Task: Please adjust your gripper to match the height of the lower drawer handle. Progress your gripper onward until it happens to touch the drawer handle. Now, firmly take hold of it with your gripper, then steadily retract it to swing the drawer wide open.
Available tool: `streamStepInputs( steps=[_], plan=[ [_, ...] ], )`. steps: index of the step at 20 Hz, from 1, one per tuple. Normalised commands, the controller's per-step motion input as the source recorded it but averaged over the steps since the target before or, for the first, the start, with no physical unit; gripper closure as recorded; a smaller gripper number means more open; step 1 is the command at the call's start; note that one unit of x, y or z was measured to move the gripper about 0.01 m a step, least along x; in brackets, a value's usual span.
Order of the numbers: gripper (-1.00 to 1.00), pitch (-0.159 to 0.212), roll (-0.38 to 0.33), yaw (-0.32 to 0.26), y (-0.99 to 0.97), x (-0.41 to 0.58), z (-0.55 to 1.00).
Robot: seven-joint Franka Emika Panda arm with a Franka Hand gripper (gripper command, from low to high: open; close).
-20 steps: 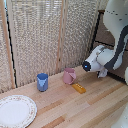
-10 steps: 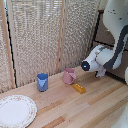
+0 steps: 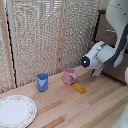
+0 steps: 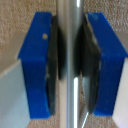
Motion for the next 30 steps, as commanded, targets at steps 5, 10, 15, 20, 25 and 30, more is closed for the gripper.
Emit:
streamStepInputs(
  steps=[5, 10, 15, 20, 25, 30],
  plan=[
    [1.00, -0.095, 0.154, 0.000, 0.73, 0.289, -0.02],
    [1.00, -0.066, -0.017, 0.000, 0.85, 0.382, -0.04],
    [1.00, -0.020, -0.043, 0.005, 0.80, 0.521, 0.00],
    [1.00, 0.000, -0.004, 0.065, 0.75, 0.284, 0.03],
    [1.00, 0.029, 0.000, 0.095, 0.64, -0.040, 0.13],
    [-1.00, 0.006, 0.000, 0.080, 0.28, 0.048, 0.06]
  ],
)
